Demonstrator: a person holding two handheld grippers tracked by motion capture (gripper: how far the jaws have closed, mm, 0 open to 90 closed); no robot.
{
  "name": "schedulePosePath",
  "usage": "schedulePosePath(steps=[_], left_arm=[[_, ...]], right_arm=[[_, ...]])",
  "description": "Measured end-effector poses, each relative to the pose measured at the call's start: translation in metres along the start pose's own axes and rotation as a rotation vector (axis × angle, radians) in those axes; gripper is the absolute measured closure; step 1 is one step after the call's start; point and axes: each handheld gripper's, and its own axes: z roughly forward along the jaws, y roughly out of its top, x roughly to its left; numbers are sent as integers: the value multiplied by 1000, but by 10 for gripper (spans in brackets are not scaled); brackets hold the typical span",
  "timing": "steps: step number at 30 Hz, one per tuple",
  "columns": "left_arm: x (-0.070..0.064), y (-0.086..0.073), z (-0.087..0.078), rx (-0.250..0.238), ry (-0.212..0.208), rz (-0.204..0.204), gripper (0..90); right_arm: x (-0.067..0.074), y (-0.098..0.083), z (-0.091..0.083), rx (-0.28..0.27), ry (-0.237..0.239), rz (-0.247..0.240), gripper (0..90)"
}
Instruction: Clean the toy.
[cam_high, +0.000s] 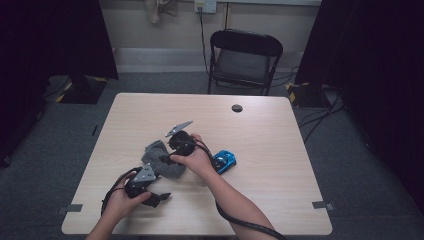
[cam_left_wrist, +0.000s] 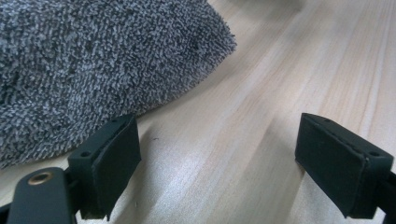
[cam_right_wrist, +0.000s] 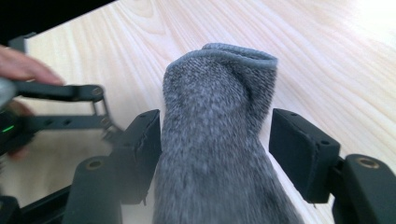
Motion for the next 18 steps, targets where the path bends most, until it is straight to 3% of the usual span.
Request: schedulePosePath(steps=[5, 10, 18], left_arm=[[0, 0, 0, 0, 3, -3, 135], [0, -1, -1, -4, 2, -15, 135], [2, 0, -6, 17, 2, -49, 165]], right_arm=[[0, -12, -29, -11, -13, -22, 313], [-9, -34, -56, -1, -27, -34, 302], [-34, -76, -93, 2, -87, 13, 287]])
